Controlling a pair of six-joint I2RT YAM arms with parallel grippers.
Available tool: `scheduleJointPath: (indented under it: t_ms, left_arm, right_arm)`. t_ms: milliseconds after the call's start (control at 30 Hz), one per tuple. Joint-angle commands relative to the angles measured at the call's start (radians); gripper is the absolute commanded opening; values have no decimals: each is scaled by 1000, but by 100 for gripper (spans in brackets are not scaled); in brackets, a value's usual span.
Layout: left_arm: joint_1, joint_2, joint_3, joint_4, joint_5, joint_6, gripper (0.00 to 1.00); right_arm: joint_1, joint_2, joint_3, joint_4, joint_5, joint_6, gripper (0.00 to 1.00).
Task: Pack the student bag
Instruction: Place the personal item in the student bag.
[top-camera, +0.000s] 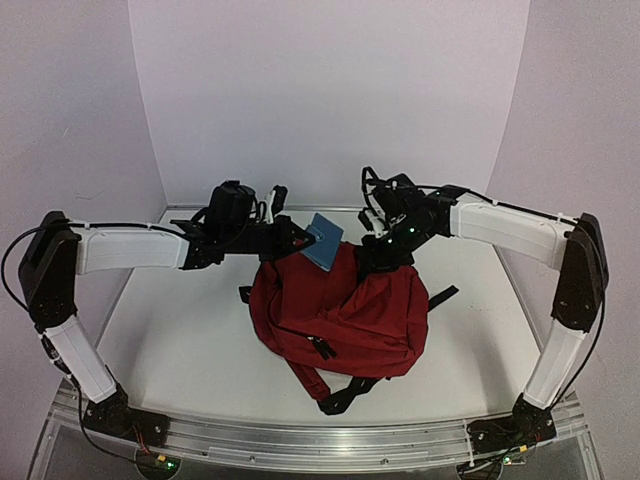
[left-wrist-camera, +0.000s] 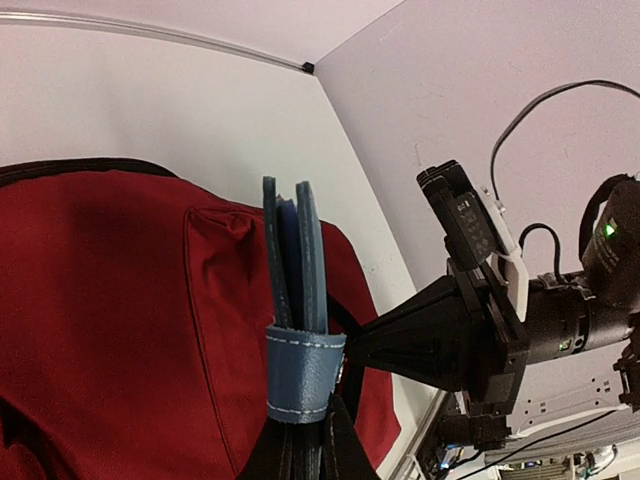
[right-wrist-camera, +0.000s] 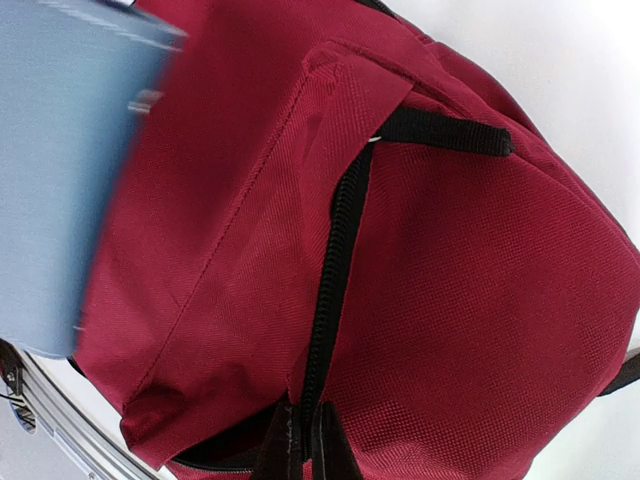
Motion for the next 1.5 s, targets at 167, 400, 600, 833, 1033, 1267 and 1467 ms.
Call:
scheduleJointPath:
  t_ms: [167, 400, 600, 833, 1033, 1267, 1467]
  left_arm:
    - [-69, 147, -10, 293, 99, -147, 0]
    - [-104, 141, -87, 311, 116, -174, 0]
    - [-139, 198, -65, 350, 139, -218, 0]
    - [-151, 310, 46, 429, 164, -278, 0]
    - [-182, 399, 187, 337, 185, -239, 4]
    - [-189, 280, 130, 116, 97, -95, 38]
    - [-190, 143, 113, -123, -63, 23, 52]
  right_arm:
    - [-20, -74, 14, 15, -4, 1, 0]
    - [-34, -76, 55, 16, 6, 6, 0]
    - [-33, -72, 75, 21, -20, 6, 0]
    - [-33, -68, 50, 35, -111, 28, 0]
    - [-33, -75, 39, 36, -117, 27, 0]
    - [-33, -89, 1, 37, -99, 15, 0]
    - [-34, -87, -67, 49, -90, 11, 0]
